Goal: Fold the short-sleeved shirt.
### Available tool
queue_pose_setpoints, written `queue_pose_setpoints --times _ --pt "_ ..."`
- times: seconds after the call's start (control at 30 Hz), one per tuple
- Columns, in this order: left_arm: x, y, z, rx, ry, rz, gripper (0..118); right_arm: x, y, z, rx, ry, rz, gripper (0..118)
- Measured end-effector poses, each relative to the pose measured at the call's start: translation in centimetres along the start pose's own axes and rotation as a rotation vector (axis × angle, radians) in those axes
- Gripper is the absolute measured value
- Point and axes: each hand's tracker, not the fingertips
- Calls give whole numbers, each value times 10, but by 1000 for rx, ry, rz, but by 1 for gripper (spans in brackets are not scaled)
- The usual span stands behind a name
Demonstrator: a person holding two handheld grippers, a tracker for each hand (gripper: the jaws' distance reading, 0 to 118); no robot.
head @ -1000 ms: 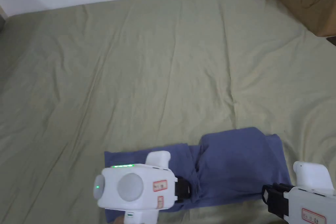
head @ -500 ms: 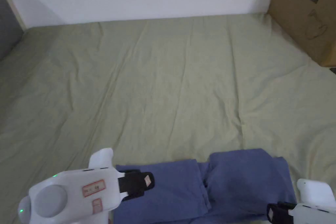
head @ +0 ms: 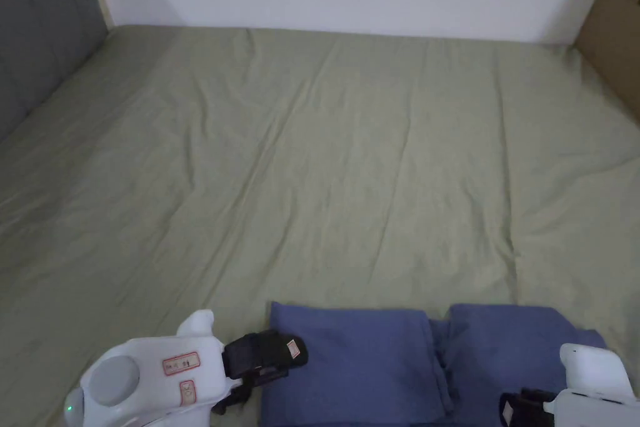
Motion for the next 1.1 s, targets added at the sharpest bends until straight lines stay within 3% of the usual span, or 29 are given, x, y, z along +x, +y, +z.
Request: queue_pose_setpoints --times 0.13,0.17,0.27,0.33,0.37,0.43,0.53,0.77,1.0,1.1 --pt "-4 7 -6 -36 -79 10 109 -14 -1 -11 -45 11 33 2" --pt "-6 8 -7 -40 -97 19 104 -17 -2 -14 -62 13 37 2" --pt "-15 10 -14 -37 -187 111 32 -26 -4 -21 -90 10 56 2" --pt "-19 9 -29 -82 -98 66 18 -32 -3 -22 -100 10 65 2" --pt "-20 7 -31 -97 -33 33 16 -35 -2 -21 -101 9 74 2" --pt "-20 11 -19 -76 -132 54 15 -36 0 -17 -87 4 85 2" --pt "-18 17 1 -82 -149 33 12 -36 4 -18 -84 16 80 2" --pt "-29 47 64 -22 -13 -63 12 -29 5 -21 -88 25 70 2" --pt "-60 73 134 63 207 -20 12 -25 2 -18 -74 44 61 2" --pt "-51 71 148 98 195 7 12 -20 1 -18 -67 46 48 2"
